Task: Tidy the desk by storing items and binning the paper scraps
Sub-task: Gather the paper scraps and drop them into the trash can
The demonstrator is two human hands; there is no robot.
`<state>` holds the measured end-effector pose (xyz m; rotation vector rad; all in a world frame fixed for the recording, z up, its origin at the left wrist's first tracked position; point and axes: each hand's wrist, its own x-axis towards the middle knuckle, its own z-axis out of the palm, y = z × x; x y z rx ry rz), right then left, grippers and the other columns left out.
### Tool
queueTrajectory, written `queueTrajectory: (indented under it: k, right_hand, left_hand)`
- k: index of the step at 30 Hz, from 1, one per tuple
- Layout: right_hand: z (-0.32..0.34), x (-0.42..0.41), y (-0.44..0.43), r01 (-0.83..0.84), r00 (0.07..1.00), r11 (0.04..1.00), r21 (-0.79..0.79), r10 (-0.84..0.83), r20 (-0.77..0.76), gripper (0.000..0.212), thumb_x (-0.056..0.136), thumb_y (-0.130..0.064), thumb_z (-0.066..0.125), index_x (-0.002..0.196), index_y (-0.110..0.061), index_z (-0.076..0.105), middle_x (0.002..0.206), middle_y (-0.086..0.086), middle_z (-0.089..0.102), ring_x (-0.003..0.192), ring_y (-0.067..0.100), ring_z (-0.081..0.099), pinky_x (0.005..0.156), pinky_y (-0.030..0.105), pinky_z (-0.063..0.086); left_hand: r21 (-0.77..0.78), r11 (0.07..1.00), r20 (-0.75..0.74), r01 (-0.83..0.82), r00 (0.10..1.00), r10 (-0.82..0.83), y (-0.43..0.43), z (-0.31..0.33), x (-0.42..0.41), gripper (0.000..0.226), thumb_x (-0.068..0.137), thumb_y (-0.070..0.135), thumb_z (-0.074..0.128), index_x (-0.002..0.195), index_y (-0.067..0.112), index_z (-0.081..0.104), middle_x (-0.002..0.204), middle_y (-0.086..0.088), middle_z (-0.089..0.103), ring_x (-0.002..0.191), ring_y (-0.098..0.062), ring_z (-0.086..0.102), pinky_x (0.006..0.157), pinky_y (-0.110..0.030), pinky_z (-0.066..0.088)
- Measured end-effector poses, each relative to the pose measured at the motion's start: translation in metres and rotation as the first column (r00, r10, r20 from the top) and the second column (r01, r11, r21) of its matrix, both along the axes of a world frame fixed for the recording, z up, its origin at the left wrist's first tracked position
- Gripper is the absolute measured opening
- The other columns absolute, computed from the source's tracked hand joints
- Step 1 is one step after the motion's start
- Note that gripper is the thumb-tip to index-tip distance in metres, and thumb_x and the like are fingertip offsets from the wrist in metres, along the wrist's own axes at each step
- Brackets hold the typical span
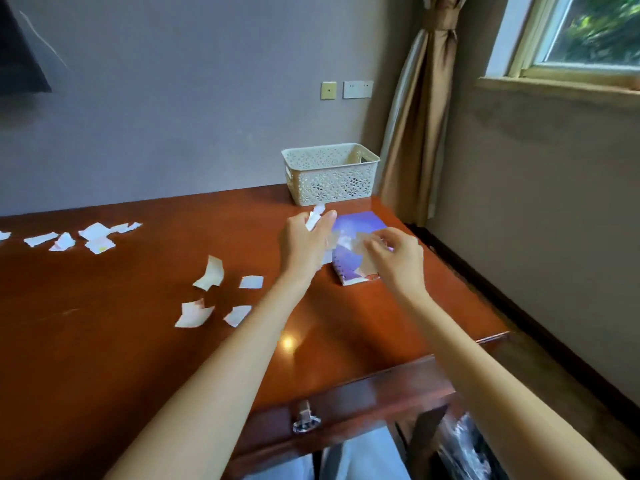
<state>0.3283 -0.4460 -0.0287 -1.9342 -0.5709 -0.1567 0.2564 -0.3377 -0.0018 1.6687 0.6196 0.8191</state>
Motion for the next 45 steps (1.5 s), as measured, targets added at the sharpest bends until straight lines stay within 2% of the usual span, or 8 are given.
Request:
queueTrajectory:
  k: [1, 2, 3, 19, 28, 36, 42, 45]
  right_hand:
    - [0.0, 0.0, -0.019, 0.027, 1.0, 0.999, 0.033, -0.027, 0.007, 0.013, 0.083, -0.008, 0.058, 0.08, -0.004, 0.07, 0.075, 0.003, 0.065, 0.073, 0.016, 0.055, 0.061, 0.023, 0.038]
    - [-0.001, 0.001, -0.038, 0.064, 0.998, 0.996, 0.063, -0.065, 0.01, 0.013, 0.083, -0.008, 0.058, 0.08, -0.005, 0.07, 0.073, 0.0, 0.063, 0.071, 0.014, 0.054, 0.06, 0.02, 0.037]
    - [-0.002, 0.001, -0.056, 0.109, 0.994, 0.99, 0.086, -0.11, 0.007, 0.013, 0.083, -0.008, 0.058, 0.082, -0.006, 0.071, 0.072, -0.002, 0.062, 0.071, 0.013, 0.054, 0.059, 0.018, 0.036]
    - [-0.105, 0.067, -0.289, 0.656, 0.741, 0.747, 0.109, -0.609, -0.285, 0.018, 0.079, -0.007, 0.052, 0.066, -0.016, 0.059, 0.062, -0.012, 0.055, 0.059, 0.003, 0.048, 0.058, 0.019, 0.038]
    - [-0.227, 0.12, -0.349, 0.664, 0.59, 0.715, -0.218, -0.68, -0.435, 0.02, 0.082, -0.004, 0.047, 0.082, 0.003, 0.066, 0.079, 0.011, 0.066, 0.074, 0.019, 0.056, 0.06, 0.021, 0.04]
    - [-0.328, 0.139, -0.342, 0.498, 0.395, 0.727, -0.473, -0.676, -0.622, 0.018, 0.082, 0.005, 0.04, 0.072, 0.011, 0.053, 0.069, 0.017, 0.047, 0.055, 0.024, 0.04, 0.041, 0.025, 0.03]
    - [-0.383, 0.147, -0.327, 0.46, 0.268, 0.722, -0.517, -0.668, -0.694, 0.032, 0.087, 0.003, 0.035, 0.1, 0.007, 0.064, 0.101, 0.025, 0.065, 0.087, 0.034, 0.059, 0.067, 0.035, 0.044]
    - [-0.4, 0.149, -0.318, 0.438, 0.217, 0.735, -0.518, -0.646, -0.732, 0.034, 0.087, 0.002, 0.033, 0.106, 0.003, 0.061, 0.108, 0.025, 0.064, 0.098, 0.037, 0.063, 0.081, 0.039, 0.052]
  left_hand:
    - [-0.031, 0.999, 0.01, 0.04, 0.999, -0.04, -0.018, -0.002, 0.007, 0.03, 0.084, 0.031, 0.062, 0.06, 0.018, 0.047, 0.102, -0.015, 0.059, 0.053, -0.021, 0.037, 0.058, -0.027, 0.032]
    - [-0.044, 0.997, 0.0, 0.069, 0.998, -0.069, -0.037, -0.005, 0.014, 0.033, 0.081, 0.035, 0.062, 0.057, 0.021, 0.045, 0.058, -0.01, 0.055, 0.054, -0.023, 0.038, 0.058, -0.03, 0.032]
    - [-0.054, 0.994, -0.013, 0.097, 0.995, -0.098, -0.055, -0.008, 0.021, 0.035, 0.077, 0.039, 0.061, 0.053, 0.02, 0.043, 0.056, -0.01, 0.05, 0.058, -0.024, 0.039, 0.058, -0.033, 0.032]
    - [-0.176, 0.785, -0.267, 0.594, 0.739, -0.618, -0.304, -0.102, 0.127, 0.032, 0.09, 0.026, 0.051, 0.066, 0.006, 0.049, 0.066, -0.009, 0.045, 0.062, -0.021, 0.039, 0.054, -0.029, 0.032]
    - [-0.405, 0.797, -0.544, 0.448, 0.583, -0.604, -0.361, -0.23, 0.201, 0.03, 0.095, 0.028, 0.045, 0.089, 0.004, 0.062, 0.091, -0.01, 0.063, 0.069, -0.024, 0.052, 0.026, -0.014, 0.032]
    - [-0.428, 0.862, -0.774, 0.271, 0.383, -0.505, -0.348, -0.343, 0.225, 0.024, 0.095, 0.017, 0.043, 0.105, -0.001, 0.055, 0.095, -0.014, 0.058, 0.047, -0.018, 0.037, 0.031, -0.017, 0.027]
    - [-0.486, 0.858, -0.811, 0.167, 0.28, -0.514, -0.346, -0.402, 0.219, 0.03, 0.092, 0.002, 0.039, 0.12, -0.006, 0.049, 0.114, -0.025, 0.06, 0.073, -0.035, 0.065, 0.023, -0.008, 0.02]
    - [-0.505, 0.856, -0.805, 0.116, 0.294, -0.515, -0.349, -0.415, 0.215, 0.034, 0.092, 0.001, 0.042, 0.124, -0.007, 0.048, 0.116, -0.026, 0.06, 0.052, -0.019, 0.043, 0.023, -0.006, 0.02]
